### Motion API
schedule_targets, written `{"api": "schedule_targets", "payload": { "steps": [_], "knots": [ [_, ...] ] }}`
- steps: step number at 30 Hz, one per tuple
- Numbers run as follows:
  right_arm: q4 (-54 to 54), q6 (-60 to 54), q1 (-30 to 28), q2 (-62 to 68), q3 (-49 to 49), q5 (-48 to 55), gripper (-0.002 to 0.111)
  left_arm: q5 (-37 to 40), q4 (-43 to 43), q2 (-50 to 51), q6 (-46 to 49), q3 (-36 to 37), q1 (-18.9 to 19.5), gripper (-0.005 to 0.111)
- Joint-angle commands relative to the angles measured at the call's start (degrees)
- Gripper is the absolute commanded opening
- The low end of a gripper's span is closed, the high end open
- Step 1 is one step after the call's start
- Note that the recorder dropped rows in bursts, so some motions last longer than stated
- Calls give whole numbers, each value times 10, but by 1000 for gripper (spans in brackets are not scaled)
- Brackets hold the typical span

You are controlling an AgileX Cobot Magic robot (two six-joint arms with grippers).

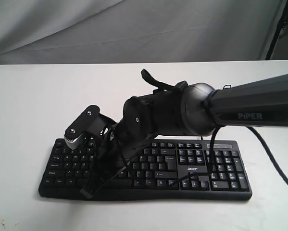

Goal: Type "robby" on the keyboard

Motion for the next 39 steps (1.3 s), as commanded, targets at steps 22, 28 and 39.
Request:
{"api": "schedule_targets", "payload": {
  "steps": [22,28,39],
  "knots": [
    [-28,7,1,5,-3,-32,0,-3,3,-2,-2,2,-4,0],
    [-32,7,1,12,-3,-34,0,-3,3,-2,-2,2,-4,0],
    [-30,7,1,34,-3,-38,0,-3,3,-2,-2,2,-4,0]
  ]
}}
